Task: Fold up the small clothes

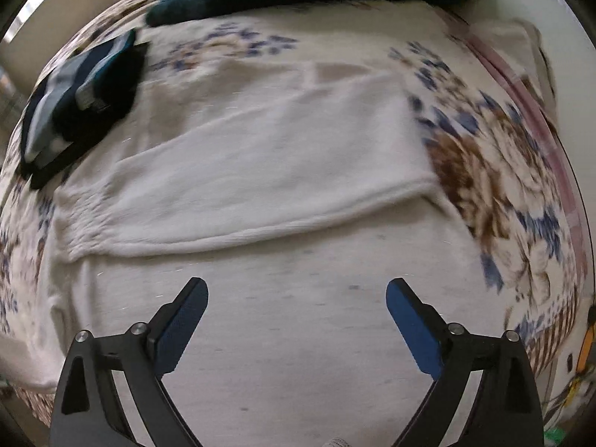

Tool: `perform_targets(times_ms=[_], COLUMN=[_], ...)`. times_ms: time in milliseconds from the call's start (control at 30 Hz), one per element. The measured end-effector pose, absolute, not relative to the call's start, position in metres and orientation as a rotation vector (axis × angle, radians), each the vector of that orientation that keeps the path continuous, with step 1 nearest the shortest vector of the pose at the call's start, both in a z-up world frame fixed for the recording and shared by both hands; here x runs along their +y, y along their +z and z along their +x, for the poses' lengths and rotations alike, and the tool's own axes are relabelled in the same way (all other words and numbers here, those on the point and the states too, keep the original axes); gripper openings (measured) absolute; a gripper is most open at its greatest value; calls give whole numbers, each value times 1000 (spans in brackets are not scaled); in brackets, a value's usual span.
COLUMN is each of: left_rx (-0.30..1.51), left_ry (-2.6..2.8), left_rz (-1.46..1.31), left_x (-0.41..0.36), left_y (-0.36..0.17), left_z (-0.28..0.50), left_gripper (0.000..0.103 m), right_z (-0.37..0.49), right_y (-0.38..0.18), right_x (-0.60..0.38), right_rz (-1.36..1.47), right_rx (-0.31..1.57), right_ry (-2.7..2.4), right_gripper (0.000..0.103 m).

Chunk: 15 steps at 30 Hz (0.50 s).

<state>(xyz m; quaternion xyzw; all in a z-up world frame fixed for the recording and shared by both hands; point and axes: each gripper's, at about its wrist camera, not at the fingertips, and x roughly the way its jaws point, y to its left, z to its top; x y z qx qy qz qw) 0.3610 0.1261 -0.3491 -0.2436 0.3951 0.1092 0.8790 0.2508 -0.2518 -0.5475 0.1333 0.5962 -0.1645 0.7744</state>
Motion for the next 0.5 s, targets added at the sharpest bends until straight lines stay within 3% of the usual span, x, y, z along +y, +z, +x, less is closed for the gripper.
perform_targets(times_ms=[200, 333, 500], left_rx=[904, 992, 1112], left_ry=[-103, -277, -399], left_rz=[-386, -283, -121], left_x=[-61, -184, -283], left_y=[-356, -384, -433], left_z=[430, 447, 441], left_gripper=[11, 11, 15], right_z=[226, 206, 190], right_y=[-546, -548, -556], right_x=[-326, -382, -434], right_rz=[368, 427, 474], right_rx=[1274, 1272, 1279], right_ry=[-454, -524, -579], right_gripper=[98, 98, 98])
